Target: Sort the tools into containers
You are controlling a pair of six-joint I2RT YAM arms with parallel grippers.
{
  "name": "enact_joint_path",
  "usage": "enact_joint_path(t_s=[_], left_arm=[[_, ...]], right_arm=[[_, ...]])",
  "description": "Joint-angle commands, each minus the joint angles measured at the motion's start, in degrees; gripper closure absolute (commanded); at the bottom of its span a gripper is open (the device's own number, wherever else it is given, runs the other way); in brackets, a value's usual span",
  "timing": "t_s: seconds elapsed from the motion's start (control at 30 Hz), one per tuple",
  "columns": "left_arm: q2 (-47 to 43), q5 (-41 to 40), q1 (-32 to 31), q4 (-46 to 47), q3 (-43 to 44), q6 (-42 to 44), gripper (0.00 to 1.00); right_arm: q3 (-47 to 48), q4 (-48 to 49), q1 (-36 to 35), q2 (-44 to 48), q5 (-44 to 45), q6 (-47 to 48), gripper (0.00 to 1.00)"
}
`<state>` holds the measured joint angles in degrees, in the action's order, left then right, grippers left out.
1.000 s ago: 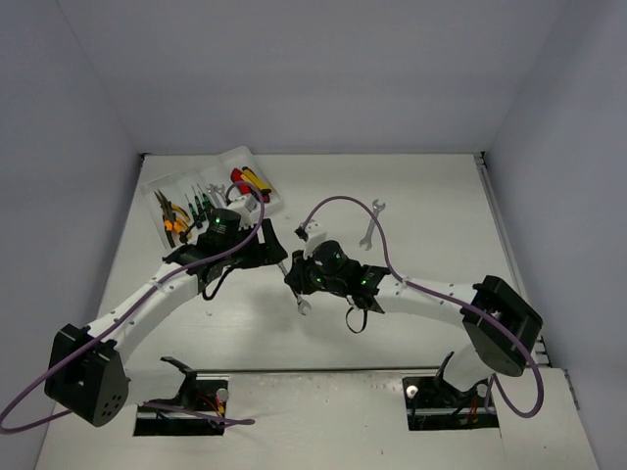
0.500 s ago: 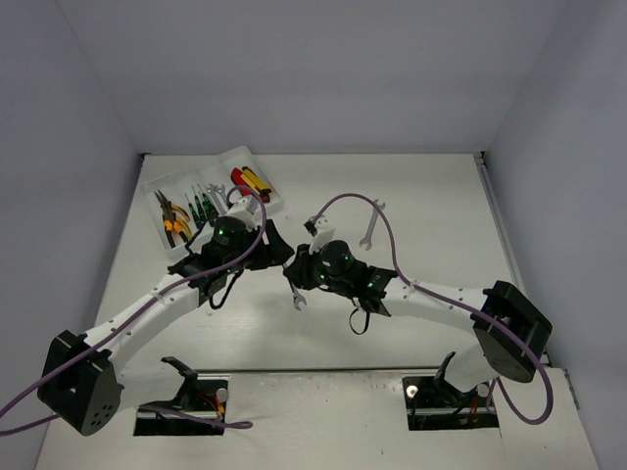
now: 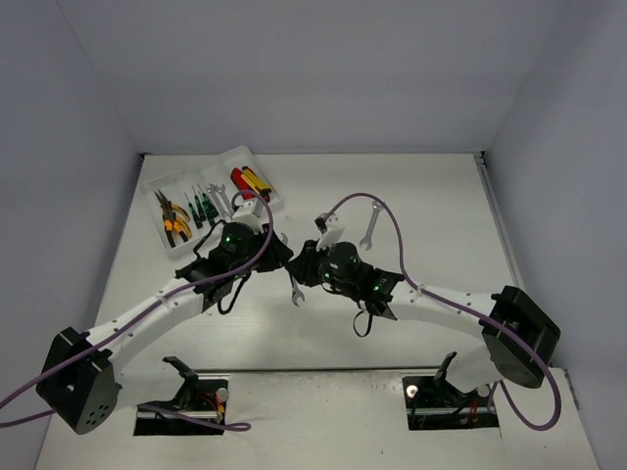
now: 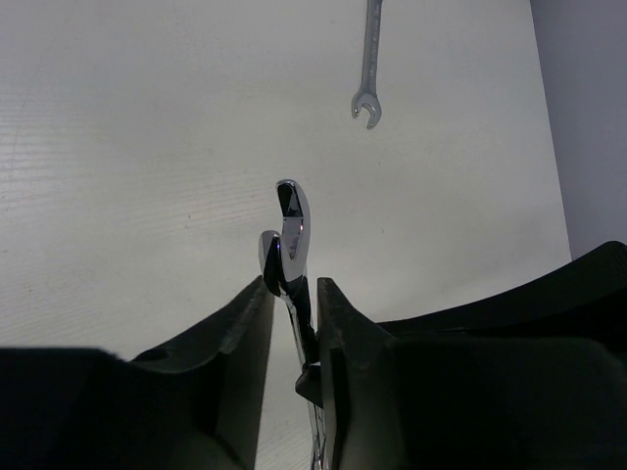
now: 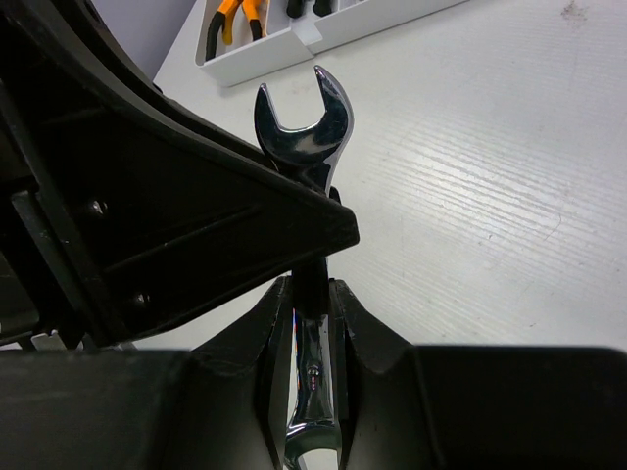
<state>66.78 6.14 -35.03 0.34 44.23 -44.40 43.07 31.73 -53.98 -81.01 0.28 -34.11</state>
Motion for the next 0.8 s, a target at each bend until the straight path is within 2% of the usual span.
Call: enact_joint_path(t_s=[0.0,0.13,0.2,0.23,0.37,0.47,0.57,0.77], left_arm=[[-1.59,-1.01,-0.39,5.19,1.01,-0.23,0.83],[-1.23,-0.78,-0.39,6.4,1.03,-0.24,1.0],[-0.99,-0.84,-0.39,6.59,1.19,-0.18,1.0],[-0.86,-0.91,-0.39,6.61,1.31,-0.06,1.0],[-0.6,-2.95,-0.13,6.05,2.27,1.37,1.0],[0.51,-4.32,0.8,3.19,4.83,3.23,1.0],[2.75,-4.73,3.22,0.96,8.63,5.08,1.0],[10.21,-0.33,14.71,1.28,16.19,7.31,1.0]], right_arm=[[0.28,8.14,0.1,2.99,1.87,-1.43,1.0],[0.17,8.34,0.1,2.96,1.82,-1.58,1.0],[0.1,8.34,0.1,2.96,1.96,-1.56,1.0],[0.03,8.34,0.15,3.01,2.15,-1.53,0.97],[-0.89,8.2,0.77,3.49,2.73,-1.05,0.62],[-2.15,6.87,1.79,5.05,3.78,-0.67,0.5],[-3.17,3.08,2.65,8.4,6.12,0.88,0.47],[-8.24,-7.61,5.47,20.13,16.49,4.89,0.43]])
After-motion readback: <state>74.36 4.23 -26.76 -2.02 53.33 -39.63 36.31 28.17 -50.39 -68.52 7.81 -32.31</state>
